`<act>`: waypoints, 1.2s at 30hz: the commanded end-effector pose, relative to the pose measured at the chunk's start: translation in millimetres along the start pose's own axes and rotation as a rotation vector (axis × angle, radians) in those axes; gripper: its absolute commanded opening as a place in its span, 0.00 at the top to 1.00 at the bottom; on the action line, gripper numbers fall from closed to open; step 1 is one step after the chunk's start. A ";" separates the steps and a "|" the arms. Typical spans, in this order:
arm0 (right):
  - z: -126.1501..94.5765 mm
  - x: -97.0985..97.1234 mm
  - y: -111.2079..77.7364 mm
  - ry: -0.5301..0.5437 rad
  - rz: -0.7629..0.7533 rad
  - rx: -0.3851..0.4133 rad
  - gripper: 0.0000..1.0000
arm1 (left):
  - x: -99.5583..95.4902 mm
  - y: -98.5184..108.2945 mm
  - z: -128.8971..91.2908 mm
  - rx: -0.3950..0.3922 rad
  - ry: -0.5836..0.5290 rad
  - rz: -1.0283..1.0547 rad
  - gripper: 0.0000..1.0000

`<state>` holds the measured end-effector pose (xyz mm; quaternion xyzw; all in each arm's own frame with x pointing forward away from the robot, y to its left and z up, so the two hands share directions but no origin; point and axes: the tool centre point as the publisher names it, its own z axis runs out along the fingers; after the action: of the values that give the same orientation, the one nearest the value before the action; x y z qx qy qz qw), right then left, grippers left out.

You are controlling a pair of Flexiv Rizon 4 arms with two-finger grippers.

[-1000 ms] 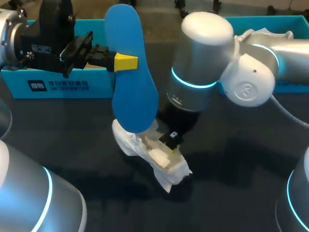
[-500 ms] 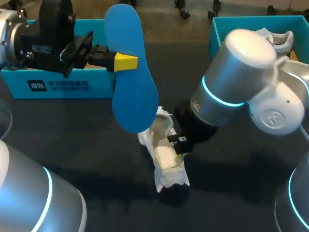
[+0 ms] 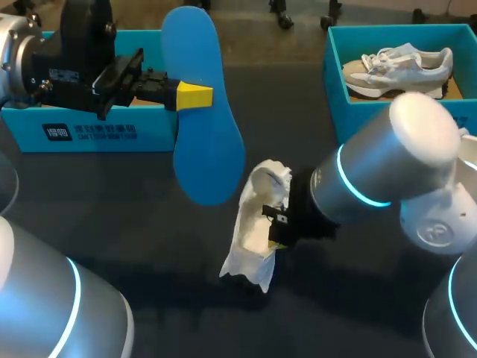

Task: Take the shoe out of the shoebox, open the shoe tongue, remove and reinsert the insole, then place the shoe into the shoebox

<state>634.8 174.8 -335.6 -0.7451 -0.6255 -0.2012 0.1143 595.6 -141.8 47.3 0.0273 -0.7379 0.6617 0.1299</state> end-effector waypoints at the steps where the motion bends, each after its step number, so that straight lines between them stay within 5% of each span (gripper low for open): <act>1: 12.3 8.1 -1.1 -0.015 -0.016 -0.036 1.00 | -3.0 -1.2 1.4 -0.003 0.005 0.000 1.00; 36: 42.6 10.1 1.1 -0.103 -0.217 0.156 1.00 | -3.0 -1.2 1.4 -0.003 0.005 0.000 1.00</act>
<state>642.2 198.5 -362.9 -0.6720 -0.7211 -0.1239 0.1142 595.6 -141.8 47.3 0.0273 -0.7379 0.6617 0.1299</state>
